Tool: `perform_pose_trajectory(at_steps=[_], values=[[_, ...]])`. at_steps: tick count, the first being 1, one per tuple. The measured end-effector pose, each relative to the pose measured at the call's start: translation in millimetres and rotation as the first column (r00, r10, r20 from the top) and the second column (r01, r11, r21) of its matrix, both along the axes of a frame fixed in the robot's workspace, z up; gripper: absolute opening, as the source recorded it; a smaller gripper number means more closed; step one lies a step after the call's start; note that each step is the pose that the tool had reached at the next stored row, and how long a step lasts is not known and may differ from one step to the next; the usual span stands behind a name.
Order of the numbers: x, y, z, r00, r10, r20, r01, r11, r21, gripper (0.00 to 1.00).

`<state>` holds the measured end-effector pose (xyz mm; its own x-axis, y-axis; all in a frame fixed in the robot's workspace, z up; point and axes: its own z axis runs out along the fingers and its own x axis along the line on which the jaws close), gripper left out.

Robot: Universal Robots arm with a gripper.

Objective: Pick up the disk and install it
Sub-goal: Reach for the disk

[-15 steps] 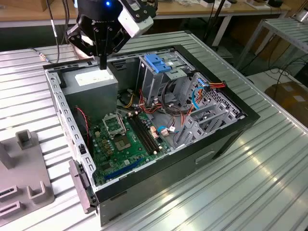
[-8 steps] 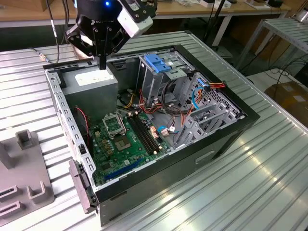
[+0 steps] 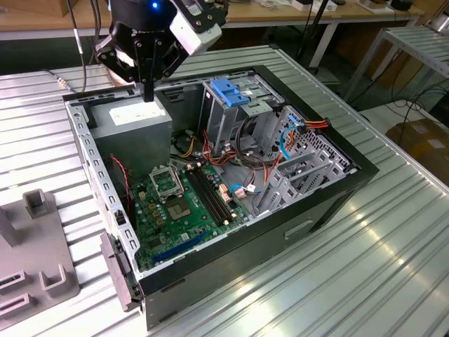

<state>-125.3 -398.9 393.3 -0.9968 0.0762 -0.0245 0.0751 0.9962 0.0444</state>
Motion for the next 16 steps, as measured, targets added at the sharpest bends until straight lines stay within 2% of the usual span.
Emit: perform_pose_trajectory(at_steps=[16], values=[[-3.9,0.0,0.0,1.0,0.0,0.0,0.0,1.0,0.0,0.1]])
